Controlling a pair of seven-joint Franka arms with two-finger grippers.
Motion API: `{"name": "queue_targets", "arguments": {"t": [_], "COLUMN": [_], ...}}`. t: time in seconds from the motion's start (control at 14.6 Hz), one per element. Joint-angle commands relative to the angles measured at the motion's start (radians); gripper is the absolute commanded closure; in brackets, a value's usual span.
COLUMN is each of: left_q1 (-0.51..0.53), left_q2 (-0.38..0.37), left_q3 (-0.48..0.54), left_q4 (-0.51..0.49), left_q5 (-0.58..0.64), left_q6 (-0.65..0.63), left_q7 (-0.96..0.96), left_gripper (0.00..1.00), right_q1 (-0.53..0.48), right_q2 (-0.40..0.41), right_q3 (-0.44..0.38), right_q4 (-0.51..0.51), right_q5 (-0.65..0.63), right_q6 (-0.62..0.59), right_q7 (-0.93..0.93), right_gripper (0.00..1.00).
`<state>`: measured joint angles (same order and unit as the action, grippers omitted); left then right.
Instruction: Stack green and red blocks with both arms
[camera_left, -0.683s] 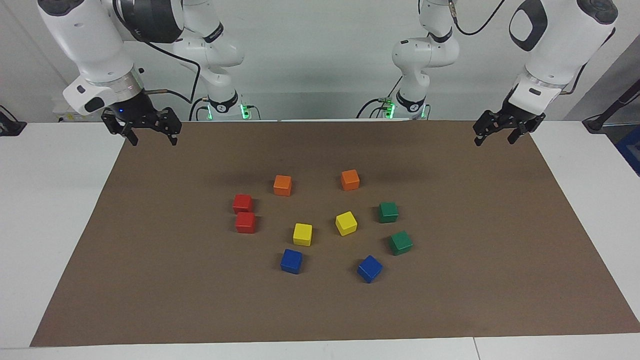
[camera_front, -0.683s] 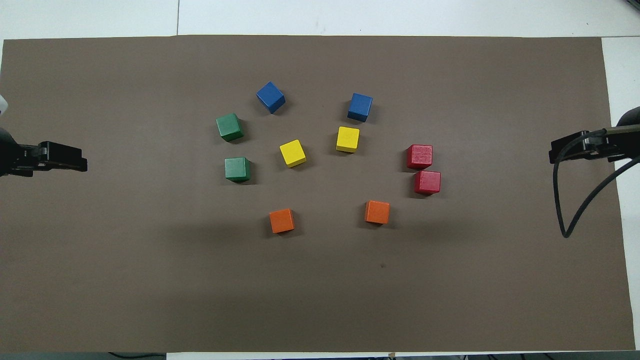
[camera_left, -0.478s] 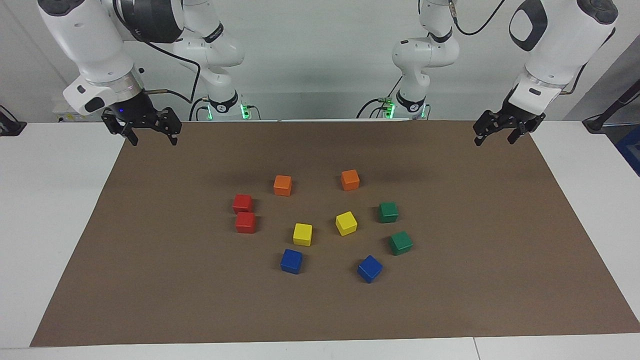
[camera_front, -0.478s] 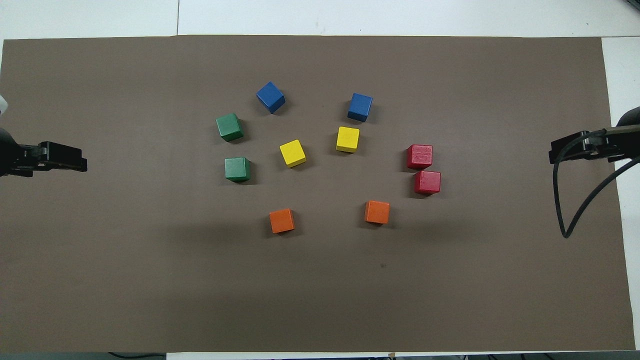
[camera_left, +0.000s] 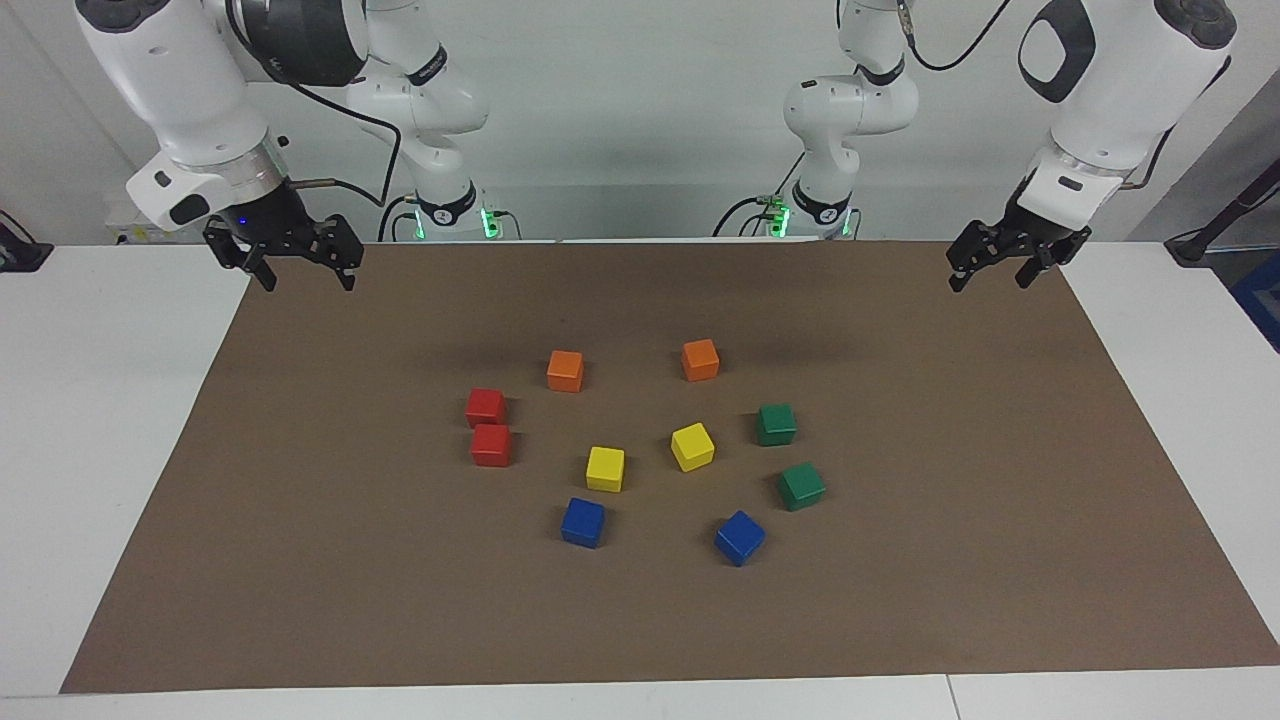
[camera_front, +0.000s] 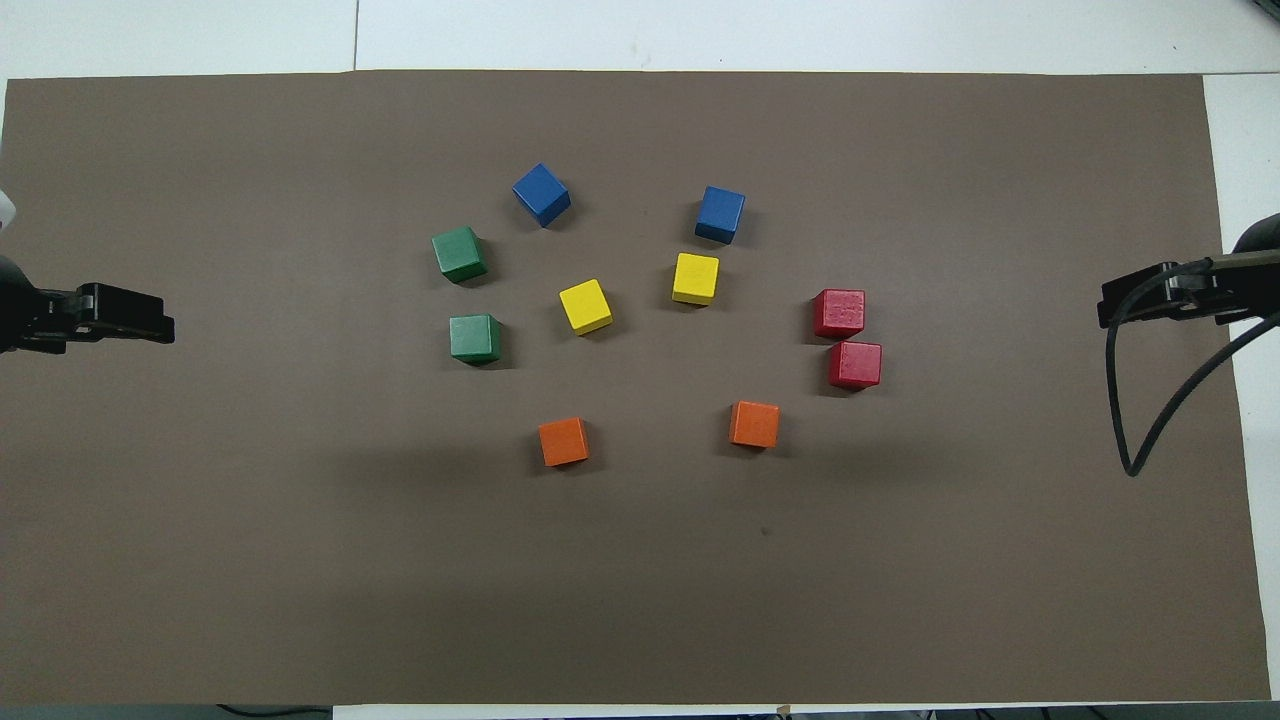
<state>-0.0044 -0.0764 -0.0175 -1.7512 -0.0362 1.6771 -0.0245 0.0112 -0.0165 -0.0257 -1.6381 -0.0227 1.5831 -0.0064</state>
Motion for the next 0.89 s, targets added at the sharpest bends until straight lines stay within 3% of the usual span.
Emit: {"name": "queue_targets", "arguments": {"t": [0.0,0.34,0.55,0.82], "left_q1": [-0.003,-0.164,-0.239,-0.322], "left_q2": [-0.042,-0.048,0.004,0.114], "left_q3": [-0.008,-0.013,-0.013,-0.012], "left_q4": [-0.056,-0.198,-0.258,-0.297], "left_q5": [-0.016,-0.017,-0.017,-0.017], "left_q6": [0.004,0.202,0.330,0.504], "left_q7": [-0.008,-0.189,-0.256,-0.343], "left_gripper": [0.00,0.00,0.00,0.00], "right_q1": [-0.010,0.039,0.124,0.160], "right_q2": [-0.006,-0.076,-0.037,0.030], "right_q3": [0.007,0.027,0.027,0.027], "right_q4": [-0.009,-0.212,-0.243,-0.262], "right_q5": [0.006,0.069,0.069,0.069], "right_q6": [-0.018,0.199,0.277,0.351], "right_q7": [-0.014,0.067,0.218,0.293], "right_gripper": [0.00,0.00,0.00,0.00]}}
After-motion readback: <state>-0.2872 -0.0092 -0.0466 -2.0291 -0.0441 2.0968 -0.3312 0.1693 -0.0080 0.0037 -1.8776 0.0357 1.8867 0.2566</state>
